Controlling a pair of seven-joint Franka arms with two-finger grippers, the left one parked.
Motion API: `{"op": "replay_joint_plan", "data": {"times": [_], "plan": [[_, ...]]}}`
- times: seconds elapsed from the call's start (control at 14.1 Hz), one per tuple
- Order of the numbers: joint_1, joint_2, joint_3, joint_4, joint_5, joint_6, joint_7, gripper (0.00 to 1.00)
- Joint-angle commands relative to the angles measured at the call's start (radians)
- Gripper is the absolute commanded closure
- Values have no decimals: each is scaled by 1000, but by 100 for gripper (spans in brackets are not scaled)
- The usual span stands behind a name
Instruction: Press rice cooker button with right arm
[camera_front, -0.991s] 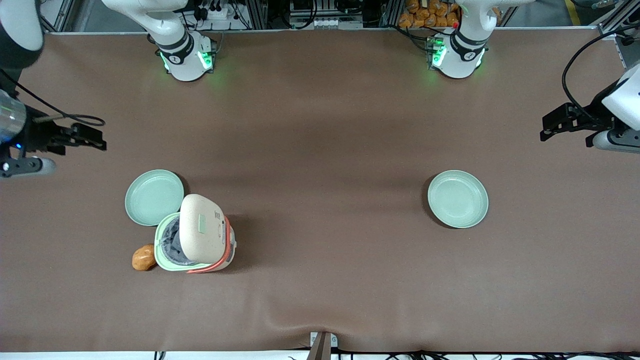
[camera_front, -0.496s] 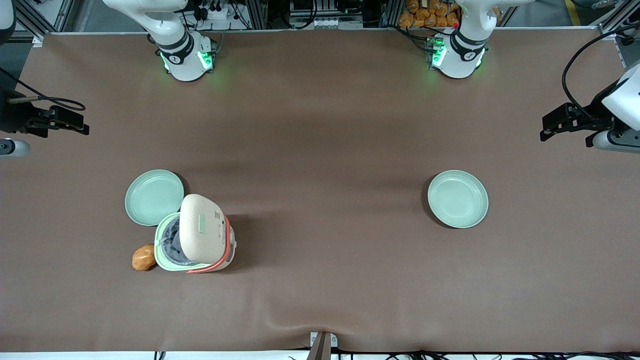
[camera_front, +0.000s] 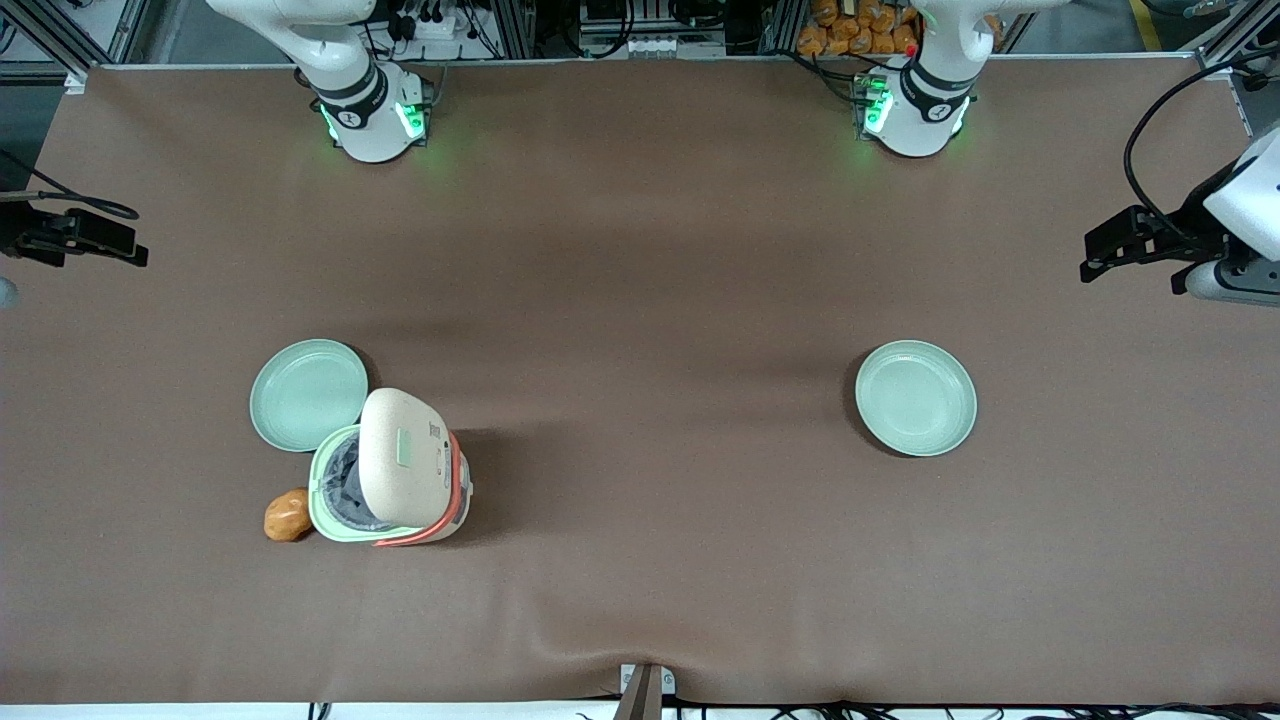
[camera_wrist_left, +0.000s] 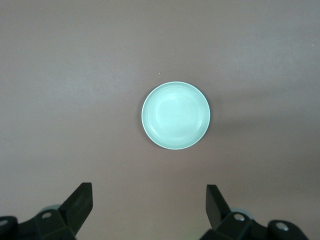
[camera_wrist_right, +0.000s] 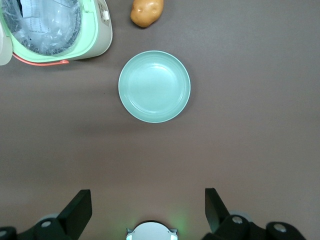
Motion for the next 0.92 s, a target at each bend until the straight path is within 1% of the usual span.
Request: {"op": "replay_joint_plan", "data": {"times": [0.0,0.64,0.85], "plan": [[-8,-34,10,-32,-15,12,2,0],[6,-32,16,-15,-17,12,2,0],[9,-32,16,-15,-34,12,2,0]]}}
